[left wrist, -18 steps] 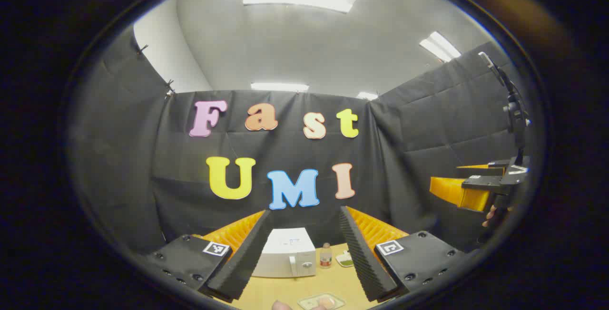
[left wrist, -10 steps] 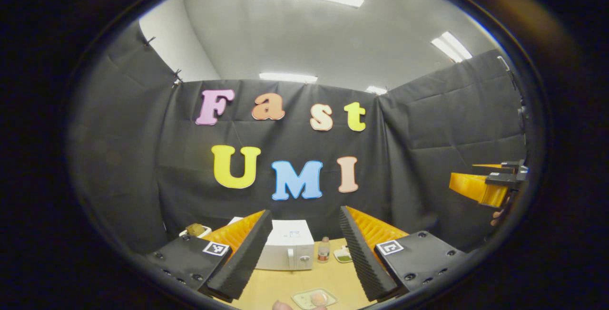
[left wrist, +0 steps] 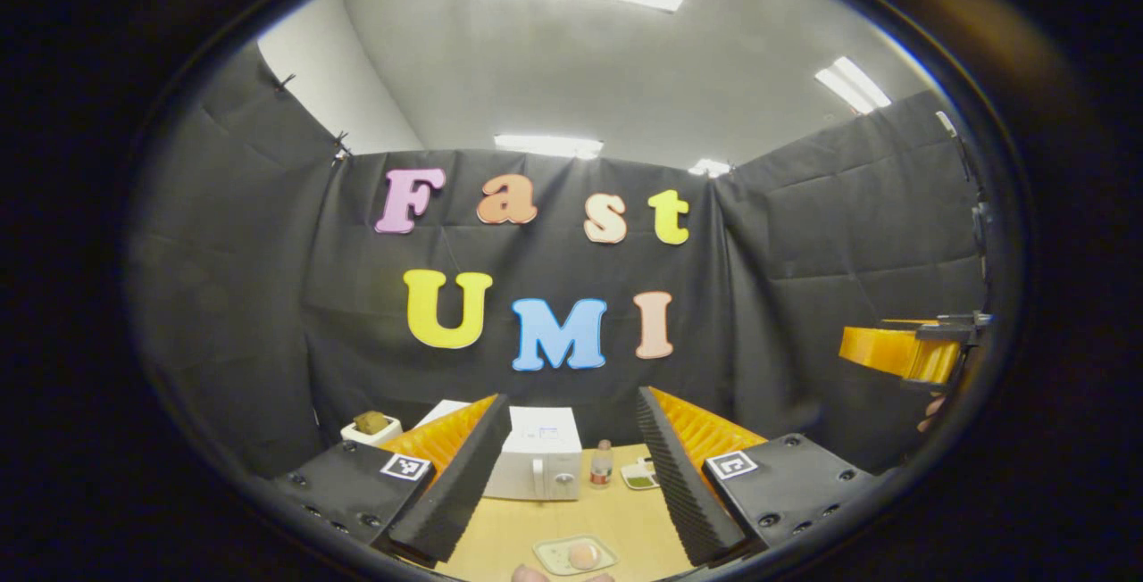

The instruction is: Open the microwave oven with the left hand, put the food in, and close the microwave oven.

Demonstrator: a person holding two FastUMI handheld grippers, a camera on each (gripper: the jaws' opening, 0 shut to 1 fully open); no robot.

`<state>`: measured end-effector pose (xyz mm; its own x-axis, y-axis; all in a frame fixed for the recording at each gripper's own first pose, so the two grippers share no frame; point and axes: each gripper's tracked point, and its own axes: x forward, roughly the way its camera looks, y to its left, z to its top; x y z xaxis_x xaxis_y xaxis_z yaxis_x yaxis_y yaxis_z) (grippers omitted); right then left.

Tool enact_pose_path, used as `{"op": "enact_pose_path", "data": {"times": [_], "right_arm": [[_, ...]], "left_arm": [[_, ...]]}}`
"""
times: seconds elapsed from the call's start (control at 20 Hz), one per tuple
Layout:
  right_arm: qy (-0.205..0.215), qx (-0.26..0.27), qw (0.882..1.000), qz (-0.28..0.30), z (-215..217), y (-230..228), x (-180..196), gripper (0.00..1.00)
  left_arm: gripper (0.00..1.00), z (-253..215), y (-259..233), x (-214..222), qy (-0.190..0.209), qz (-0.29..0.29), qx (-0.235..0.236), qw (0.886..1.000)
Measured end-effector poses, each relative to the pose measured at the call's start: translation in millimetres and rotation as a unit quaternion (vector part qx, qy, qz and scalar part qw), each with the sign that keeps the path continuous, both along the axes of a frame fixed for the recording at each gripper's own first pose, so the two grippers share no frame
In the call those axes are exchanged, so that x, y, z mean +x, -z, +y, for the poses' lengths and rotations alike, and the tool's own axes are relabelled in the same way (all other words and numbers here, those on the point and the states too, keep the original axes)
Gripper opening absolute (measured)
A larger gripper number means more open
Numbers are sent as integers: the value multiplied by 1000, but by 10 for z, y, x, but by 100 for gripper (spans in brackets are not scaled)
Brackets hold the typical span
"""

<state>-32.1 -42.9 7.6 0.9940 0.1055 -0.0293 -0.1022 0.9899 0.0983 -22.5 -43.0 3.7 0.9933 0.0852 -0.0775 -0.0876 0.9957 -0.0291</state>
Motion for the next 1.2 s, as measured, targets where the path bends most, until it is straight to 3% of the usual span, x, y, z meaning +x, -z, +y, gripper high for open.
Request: {"op": "enact_pose_path", "data": {"times": [0.35,0.5,0.7,1.2], "right_arm": [[-26,0,1000,7,-165,159,-21,98],[-42,9,999,10,-153,229,45,98],[-62,17,998,25,-47,410,222,98],[-30,-10,999,31,404,713,1287,98]], "left_arm": [[99,-101,13,-185,-35,-1,17,999],[93,-129,12,-191,-47,-3,30,998],[94,13,261,-155,-69,10,20,997],[94,691,1486,975,-69,45,-19,996]]}}
